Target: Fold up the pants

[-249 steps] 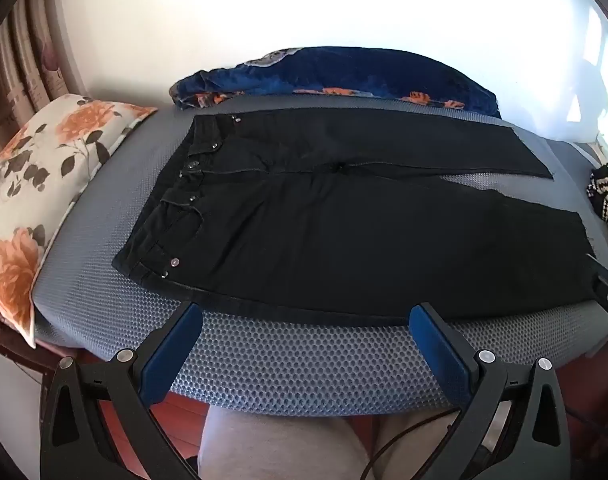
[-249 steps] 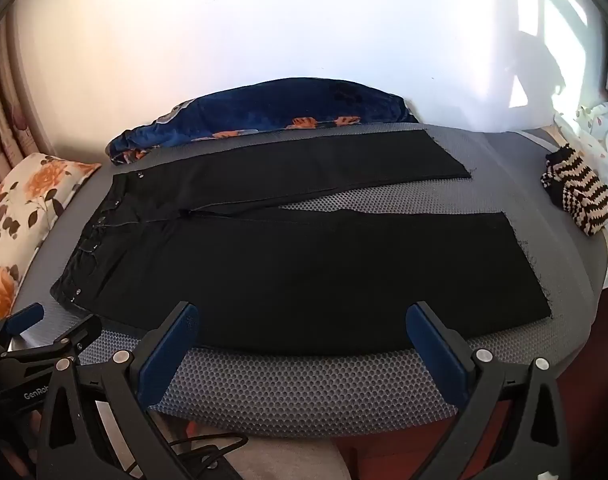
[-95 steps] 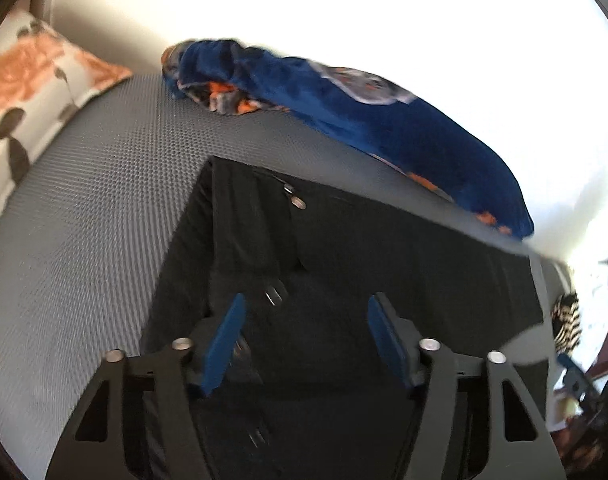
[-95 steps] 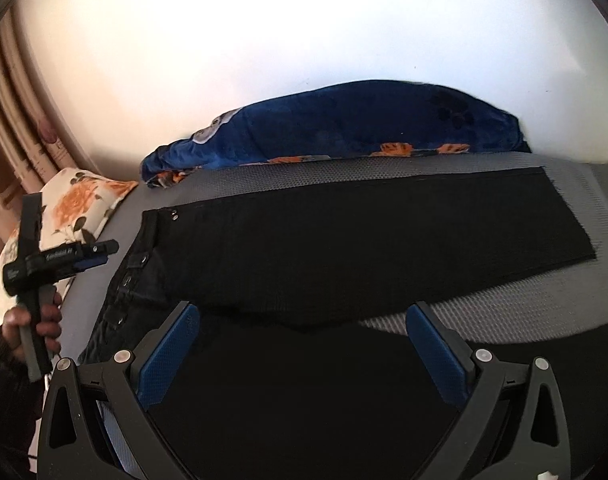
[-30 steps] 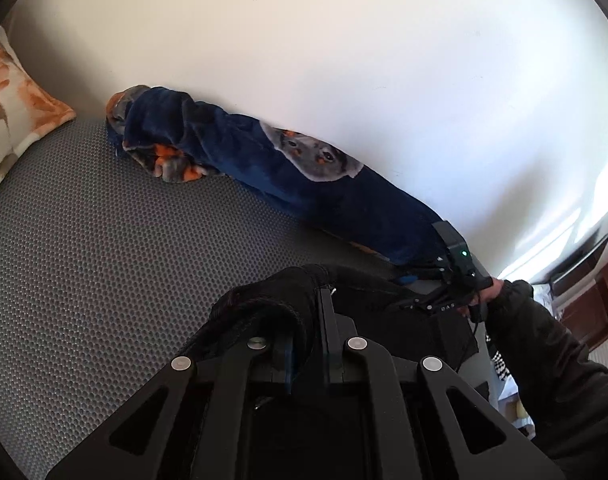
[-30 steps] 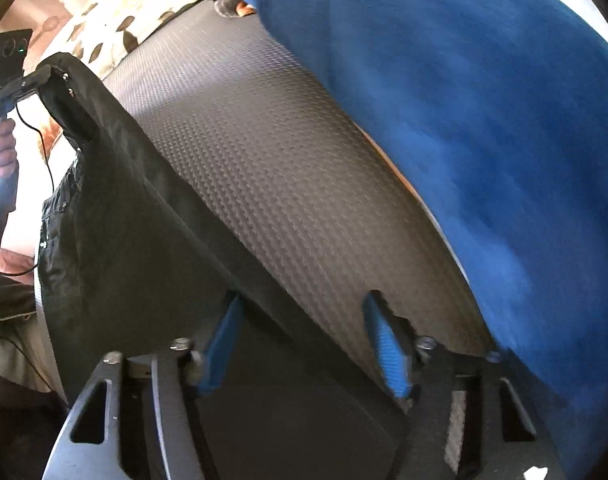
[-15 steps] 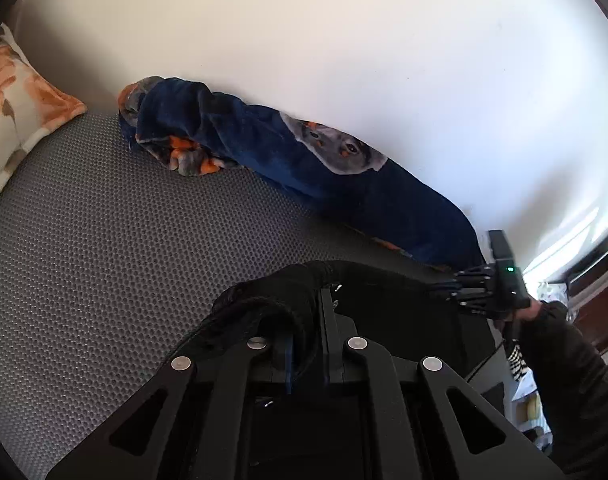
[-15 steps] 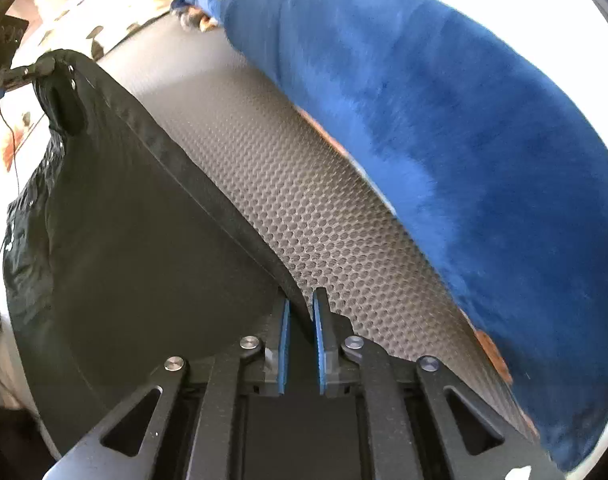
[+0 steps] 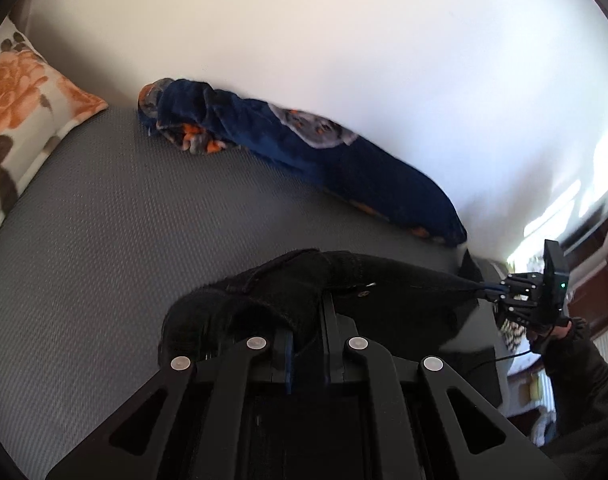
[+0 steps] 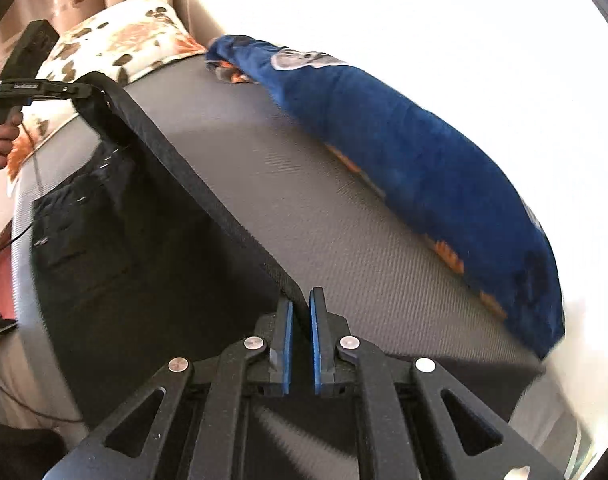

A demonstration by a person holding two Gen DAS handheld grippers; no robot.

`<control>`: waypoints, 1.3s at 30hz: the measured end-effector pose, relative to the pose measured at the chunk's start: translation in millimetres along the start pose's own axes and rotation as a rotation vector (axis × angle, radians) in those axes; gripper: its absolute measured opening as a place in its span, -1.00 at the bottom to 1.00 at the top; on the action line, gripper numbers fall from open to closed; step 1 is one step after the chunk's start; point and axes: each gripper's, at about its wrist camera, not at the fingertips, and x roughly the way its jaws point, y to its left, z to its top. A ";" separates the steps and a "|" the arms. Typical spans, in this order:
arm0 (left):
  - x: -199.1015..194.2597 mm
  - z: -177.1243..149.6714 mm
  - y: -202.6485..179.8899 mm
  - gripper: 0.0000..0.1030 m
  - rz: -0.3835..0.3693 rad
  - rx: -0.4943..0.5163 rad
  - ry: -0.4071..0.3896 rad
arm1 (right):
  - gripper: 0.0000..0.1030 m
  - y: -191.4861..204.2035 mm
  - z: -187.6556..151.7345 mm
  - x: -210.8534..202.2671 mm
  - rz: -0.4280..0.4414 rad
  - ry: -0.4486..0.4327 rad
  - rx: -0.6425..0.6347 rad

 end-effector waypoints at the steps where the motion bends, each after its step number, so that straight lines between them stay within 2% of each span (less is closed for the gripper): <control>1: -5.3 -9.3 -2.3 -0.80 0.019 0.018 0.016 | -0.89 10.3 -6.0 -4.4 0.002 -0.001 0.007; 6: -18.6 -54.7 0.2 -0.77 0.041 0.030 0.080 | -0.90 44.3 -51.6 -18.8 0.029 0.033 0.035; 13: -9.7 -120.4 19.2 -0.75 0.095 0.015 0.192 | -0.90 89.1 -105.2 -2.6 0.084 0.102 0.077; 17: 1.3 -145.1 26.9 -0.74 0.149 0.023 0.246 | -0.90 105.5 -130.7 7.3 0.114 0.132 0.097; 19: 1.8 -151.4 26.7 -0.72 0.169 0.040 0.240 | -0.90 110.7 -137.4 12.9 0.123 0.149 0.102; 21: 2.1 -152.9 26.0 -0.57 0.209 0.063 0.244 | -0.89 117.5 -142.1 18.8 0.128 0.157 0.102; 25: -2.3 -158.4 24.7 -0.53 0.221 0.064 0.243 | -0.89 130.2 -150.3 31.1 0.114 0.188 0.098; 26: -6.9 -161.3 23.6 -0.41 0.230 0.067 0.241 | -0.89 132.3 -151.3 33.7 0.106 0.188 0.096; 27: -10.3 -162.9 22.9 -0.18 0.242 0.067 0.241 | -0.89 133.6 -151.5 34.6 0.099 0.187 0.099; 29: -20.6 -165.9 26.5 0.10 0.249 0.050 0.231 | -0.86 133.5 -151.2 35.2 0.102 0.185 0.121; 31: -33.8 -169.0 33.2 0.28 0.254 0.021 0.216 | -0.85 135.0 -150.9 34.8 0.098 0.180 0.131; 33: -42.9 -171.3 41.4 0.30 0.260 -0.043 0.209 | -0.84 138.1 -149.9 34.6 0.086 0.179 0.122; 37: -66.0 -184.5 50.0 0.30 0.135 -0.242 0.164 | -0.80 147.5 -152.2 32.0 0.067 0.169 0.115; 39: -68.1 -186.6 46.8 0.29 0.092 -0.293 0.151 | -0.80 148.2 -152.9 30.9 0.072 0.163 0.125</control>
